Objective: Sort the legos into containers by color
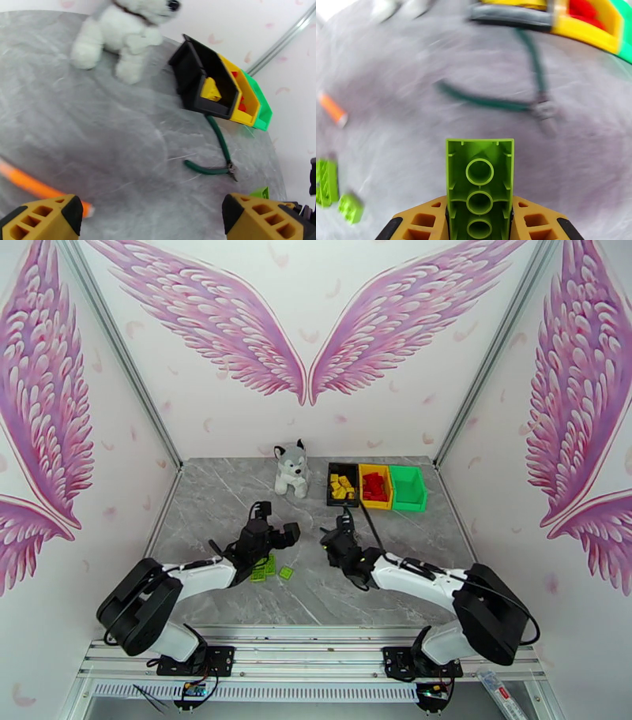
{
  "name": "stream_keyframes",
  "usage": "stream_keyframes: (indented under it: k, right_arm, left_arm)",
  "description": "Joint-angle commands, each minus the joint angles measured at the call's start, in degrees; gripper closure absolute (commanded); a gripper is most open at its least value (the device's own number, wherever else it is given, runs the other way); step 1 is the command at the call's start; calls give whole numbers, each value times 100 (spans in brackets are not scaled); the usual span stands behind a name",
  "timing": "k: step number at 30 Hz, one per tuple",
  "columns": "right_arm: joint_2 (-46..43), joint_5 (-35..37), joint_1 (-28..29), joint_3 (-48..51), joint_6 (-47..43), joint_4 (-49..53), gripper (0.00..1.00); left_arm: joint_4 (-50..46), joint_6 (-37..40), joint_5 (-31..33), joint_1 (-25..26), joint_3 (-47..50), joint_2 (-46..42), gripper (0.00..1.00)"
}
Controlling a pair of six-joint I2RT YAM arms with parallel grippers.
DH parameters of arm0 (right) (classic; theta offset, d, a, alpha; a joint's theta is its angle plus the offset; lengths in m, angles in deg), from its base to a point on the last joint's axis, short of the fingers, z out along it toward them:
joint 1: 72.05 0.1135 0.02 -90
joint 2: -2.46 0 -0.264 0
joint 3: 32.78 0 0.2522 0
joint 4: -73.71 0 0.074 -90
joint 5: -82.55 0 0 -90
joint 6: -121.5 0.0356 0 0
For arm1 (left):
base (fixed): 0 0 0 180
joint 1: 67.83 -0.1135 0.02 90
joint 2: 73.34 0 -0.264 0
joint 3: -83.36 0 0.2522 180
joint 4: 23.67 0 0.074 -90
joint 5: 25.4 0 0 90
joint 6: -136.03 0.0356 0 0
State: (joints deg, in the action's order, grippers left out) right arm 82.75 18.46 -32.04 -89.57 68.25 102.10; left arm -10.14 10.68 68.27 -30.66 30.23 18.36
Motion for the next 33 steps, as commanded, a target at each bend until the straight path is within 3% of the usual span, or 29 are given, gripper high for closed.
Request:
stream_keyframes:
  k: [1,11,17,25,28,30,33]
  right_arm:
    - [-448,-287,-728,201,-166,-729,73]
    - [-88,-682,-2898,-509,-248,-1008,74]
    - [886,-926,-3672,-1489,-208,-732,77]
    - [2032,-1141,-4293,-2681,-27,-277,77]
    - [2399,-1242,-4344,-3132,-114,-47,71]
    - [2567,-1269,-4352,-3326,-149,34,62]
    - [2625,-1294,-4352,-3414,-177,34,31]
  left_arm:
    - [151,227,-239,349,-760,640,1]
    - [-249,939,-483,1146,-2814,2127,1]
    - [-424,1358,-378,1275,-3224,2325,1]
    - [-400,1392,-423,1197,-3091,2317,1]
    - [-391,1363,-505,1132,-2996,2276,1]
    - [-374,1332,-524,1079,-2908,2215,1]
    - [-332,1298,-534,988,-2700,2064,1]
